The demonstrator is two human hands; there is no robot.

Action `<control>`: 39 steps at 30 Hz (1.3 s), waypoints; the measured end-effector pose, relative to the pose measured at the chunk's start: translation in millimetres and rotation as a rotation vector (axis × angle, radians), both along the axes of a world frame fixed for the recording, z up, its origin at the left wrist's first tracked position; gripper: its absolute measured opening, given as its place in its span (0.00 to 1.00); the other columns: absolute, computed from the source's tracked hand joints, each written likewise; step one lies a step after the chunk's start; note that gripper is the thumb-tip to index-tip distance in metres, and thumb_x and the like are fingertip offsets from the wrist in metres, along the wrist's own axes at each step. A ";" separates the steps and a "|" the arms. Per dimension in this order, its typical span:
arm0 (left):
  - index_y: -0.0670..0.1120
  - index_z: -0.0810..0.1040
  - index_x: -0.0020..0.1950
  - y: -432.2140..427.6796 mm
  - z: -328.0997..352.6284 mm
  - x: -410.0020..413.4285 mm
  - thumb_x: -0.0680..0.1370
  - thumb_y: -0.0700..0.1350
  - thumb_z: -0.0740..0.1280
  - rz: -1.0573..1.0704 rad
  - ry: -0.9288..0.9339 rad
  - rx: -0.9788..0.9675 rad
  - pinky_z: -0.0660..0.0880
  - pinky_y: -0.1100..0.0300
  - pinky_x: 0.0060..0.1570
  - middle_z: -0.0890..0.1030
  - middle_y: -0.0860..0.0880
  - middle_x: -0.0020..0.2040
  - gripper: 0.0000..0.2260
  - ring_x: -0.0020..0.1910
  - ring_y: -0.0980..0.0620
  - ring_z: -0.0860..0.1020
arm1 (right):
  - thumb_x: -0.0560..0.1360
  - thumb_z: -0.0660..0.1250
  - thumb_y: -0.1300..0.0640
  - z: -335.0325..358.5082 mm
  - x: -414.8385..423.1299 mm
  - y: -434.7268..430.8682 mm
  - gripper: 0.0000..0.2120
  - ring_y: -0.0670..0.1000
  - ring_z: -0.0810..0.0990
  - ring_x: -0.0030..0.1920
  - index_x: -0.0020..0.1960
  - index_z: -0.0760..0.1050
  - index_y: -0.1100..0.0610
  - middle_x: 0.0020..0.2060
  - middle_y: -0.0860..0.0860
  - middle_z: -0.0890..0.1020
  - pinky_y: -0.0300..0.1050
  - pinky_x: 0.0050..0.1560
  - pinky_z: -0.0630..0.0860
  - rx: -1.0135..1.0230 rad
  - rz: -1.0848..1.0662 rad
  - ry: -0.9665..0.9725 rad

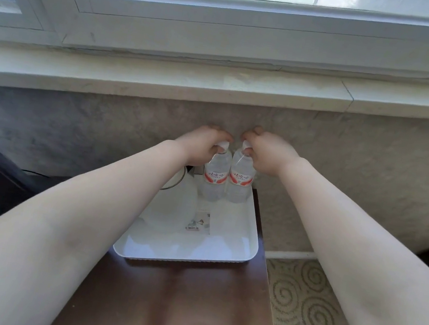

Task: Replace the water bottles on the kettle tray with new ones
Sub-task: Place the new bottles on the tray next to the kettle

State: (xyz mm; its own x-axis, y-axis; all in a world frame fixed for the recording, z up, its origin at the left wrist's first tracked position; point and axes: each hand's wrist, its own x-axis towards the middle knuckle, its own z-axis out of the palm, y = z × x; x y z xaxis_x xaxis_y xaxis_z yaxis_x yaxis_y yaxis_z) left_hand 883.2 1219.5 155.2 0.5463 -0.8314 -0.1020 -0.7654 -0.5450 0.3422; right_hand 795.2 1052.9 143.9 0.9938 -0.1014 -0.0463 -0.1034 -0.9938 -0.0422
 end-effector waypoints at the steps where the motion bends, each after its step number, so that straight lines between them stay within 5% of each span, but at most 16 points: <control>1: 0.45 0.72 0.72 0.0 -0.2 0.5 0.81 0.39 0.62 0.005 0.001 0.000 0.68 0.54 0.63 0.74 0.39 0.68 0.18 0.67 0.41 0.71 | 0.80 0.61 0.58 -0.9 -0.3 -0.5 0.14 0.63 0.79 0.51 0.65 0.70 0.60 0.62 0.60 0.73 0.47 0.39 0.69 0.005 -0.002 -0.006; 9: 0.45 0.74 0.68 2.0 -1.7 1.5 0.77 0.48 0.69 0.130 0.040 -0.036 0.73 0.54 0.56 0.76 0.42 0.64 0.20 0.62 0.41 0.76 | 0.78 0.64 0.48 4.1 -1.8 -0.4 0.22 0.61 0.77 0.60 0.67 0.71 0.59 0.65 0.59 0.75 0.50 0.53 0.75 0.229 -0.110 -0.046; 12: 0.43 0.76 0.61 -1.1 1.0 2.6 0.75 0.50 0.72 0.159 0.052 -0.015 0.74 0.55 0.47 0.79 0.42 0.58 0.18 0.55 0.42 0.78 | 0.75 0.69 0.44 7.1 -1.3 -2.1 0.20 0.58 0.78 0.51 0.57 0.76 0.60 0.55 0.58 0.79 0.48 0.45 0.74 0.239 -0.171 -0.015; 16: 0.42 0.73 0.66 -8.9 0.7 0.8 0.77 0.48 0.70 0.157 0.010 0.062 0.71 0.55 0.47 0.77 0.40 0.62 0.20 0.59 0.41 0.76 | 0.74 0.71 0.46 14.0 2.1 5.8 0.19 0.56 0.74 0.44 0.56 0.75 0.60 0.53 0.58 0.79 0.47 0.40 0.71 0.107 -0.198 0.097; 26: 0.42 0.71 0.68 -9.6 -12.1 2.4 0.81 0.48 0.64 0.160 -0.093 0.058 0.72 0.53 0.46 0.77 0.38 0.62 0.18 0.59 0.37 0.77 | 0.77 0.67 0.55 2.4 6.6 15.1 0.12 0.59 0.79 0.52 0.58 0.75 0.60 0.55 0.58 0.79 0.48 0.42 0.72 0.156 -0.230 0.035; 39: 0.43 0.69 0.70 -9.9 -18.5 -1.9 0.81 0.48 0.64 0.187 -0.063 -0.004 0.75 0.50 0.51 0.78 0.37 0.62 0.20 0.59 0.36 0.77 | 0.77 0.68 0.53 -5.7 9.3 13.1 0.18 0.60 0.79 0.55 0.64 0.73 0.59 0.57 0.58 0.79 0.47 0.44 0.72 0.219 -0.303 -0.026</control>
